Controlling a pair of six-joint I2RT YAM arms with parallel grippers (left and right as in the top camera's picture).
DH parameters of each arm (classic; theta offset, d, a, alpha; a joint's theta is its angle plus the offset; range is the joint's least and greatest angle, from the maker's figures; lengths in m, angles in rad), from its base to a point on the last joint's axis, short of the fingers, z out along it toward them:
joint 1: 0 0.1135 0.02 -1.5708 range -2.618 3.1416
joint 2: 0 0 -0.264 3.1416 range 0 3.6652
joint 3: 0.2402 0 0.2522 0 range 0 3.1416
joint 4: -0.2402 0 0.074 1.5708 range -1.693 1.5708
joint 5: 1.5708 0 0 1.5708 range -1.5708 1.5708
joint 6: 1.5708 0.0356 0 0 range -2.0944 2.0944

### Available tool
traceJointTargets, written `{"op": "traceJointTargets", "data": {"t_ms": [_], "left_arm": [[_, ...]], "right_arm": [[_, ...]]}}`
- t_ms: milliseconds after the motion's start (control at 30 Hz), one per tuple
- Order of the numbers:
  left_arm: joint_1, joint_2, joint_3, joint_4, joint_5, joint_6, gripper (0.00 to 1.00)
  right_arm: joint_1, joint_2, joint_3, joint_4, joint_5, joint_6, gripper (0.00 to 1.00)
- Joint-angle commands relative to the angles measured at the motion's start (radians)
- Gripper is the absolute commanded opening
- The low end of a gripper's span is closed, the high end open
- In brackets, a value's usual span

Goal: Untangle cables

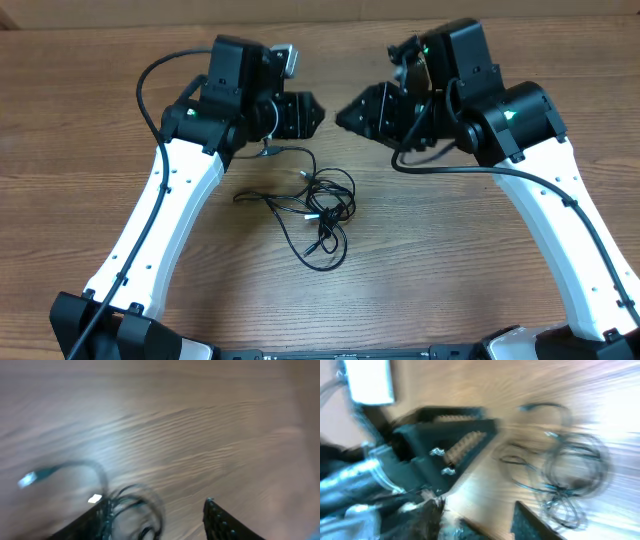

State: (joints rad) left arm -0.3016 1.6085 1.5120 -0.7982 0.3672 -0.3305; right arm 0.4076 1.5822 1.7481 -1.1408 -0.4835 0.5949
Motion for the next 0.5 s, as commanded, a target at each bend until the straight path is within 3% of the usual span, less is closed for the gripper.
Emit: {"op": "traceJointTargets", "data": {"t_ms": [0, 67, 300, 467], "left_arm": [[0.0, 0.019, 0.015, -0.058, -0.178, -0.043, 0.64], [0.0, 0.06, 0.015, -0.105, -0.183, -0.045, 0.69], [0.0, 0.171, 0.015, -0.166, -0.05, -0.05, 0.68], [0.0, 0.257, 0.015, -0.25, 0.0, -0.011, 0.6]], "right_arm": [[0.002, -0.001, -0.001, -0.064, 0.253, -0.001, 0.65], [0.002, 0.0, -0.085, -0.087, 0.338, -0.001, 0.73], [0.003, 0.0, -0.372, 0.089, 0.324, 0.028, 0.77], [0.003, 0.053, -0.538, 0.278, 0.211, 0.035, 0.77]]}}
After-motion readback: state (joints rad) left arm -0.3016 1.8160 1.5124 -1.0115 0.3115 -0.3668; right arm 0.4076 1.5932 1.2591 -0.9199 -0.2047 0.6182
